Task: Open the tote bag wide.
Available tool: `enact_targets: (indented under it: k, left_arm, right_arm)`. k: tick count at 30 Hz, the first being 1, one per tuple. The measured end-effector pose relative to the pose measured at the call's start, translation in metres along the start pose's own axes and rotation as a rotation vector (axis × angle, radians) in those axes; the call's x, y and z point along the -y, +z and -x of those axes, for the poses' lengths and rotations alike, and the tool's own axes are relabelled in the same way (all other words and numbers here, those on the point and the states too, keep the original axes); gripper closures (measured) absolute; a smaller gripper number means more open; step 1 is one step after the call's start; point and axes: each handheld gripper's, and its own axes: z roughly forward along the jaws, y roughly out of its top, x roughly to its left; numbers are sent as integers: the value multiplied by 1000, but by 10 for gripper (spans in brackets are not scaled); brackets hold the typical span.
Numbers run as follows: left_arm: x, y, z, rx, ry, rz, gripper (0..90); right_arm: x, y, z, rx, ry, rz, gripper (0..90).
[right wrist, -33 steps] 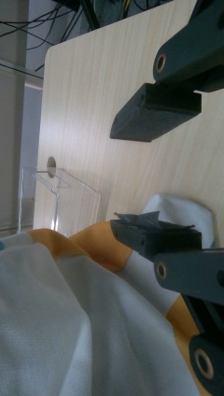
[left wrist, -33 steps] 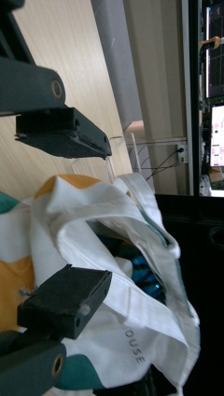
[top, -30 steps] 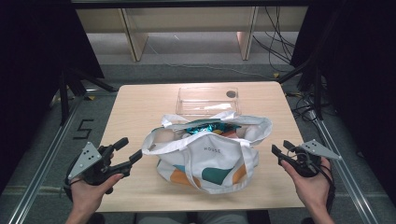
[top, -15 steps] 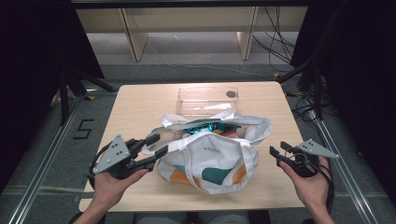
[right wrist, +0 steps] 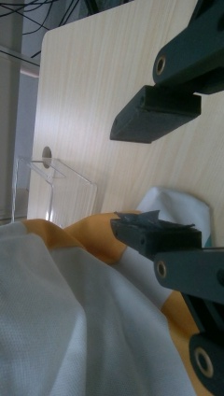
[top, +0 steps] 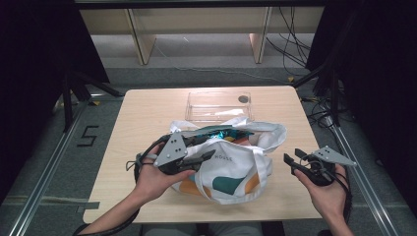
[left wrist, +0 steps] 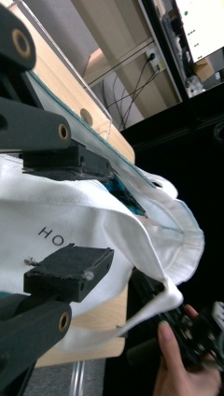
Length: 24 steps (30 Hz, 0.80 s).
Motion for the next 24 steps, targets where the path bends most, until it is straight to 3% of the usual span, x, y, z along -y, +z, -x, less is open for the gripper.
enact_targets:
  k: [4,5,6,8,15,19,23,24]
  left_arm:
    - [-1,9,-4,-3,35,-29,592]
    - [-1,9,-4,-3,35,-29,602]
    - [-2,13,-5,5,60,-45,616]
    - [-2,16,-5,3,84,-57,648]
    - [-5,18,-6,-5,107,-104,848]
    - [-10,15,-4,-5,109,-118,874]
    - [-18,8,-3,7,117,-121,878]
    - [-20,6,-2,8,118,-119,878]
  right_arm:
    - [0,-2,-3,2,31,-32,510]
    - [0,-2,-3,2,31,-32,510]
    - [0,0,0,-4,0,-22,510]
    - [0,0,-1,-4,2,-25,511]
    - [1,0,-1,-2,9,-29,514]
    - [0,-2,-3,0,32,-32,516]
    - [0,-2,-1,-3,3,-18,518]
    - [0,-2,-2,-2,31,-25,518]
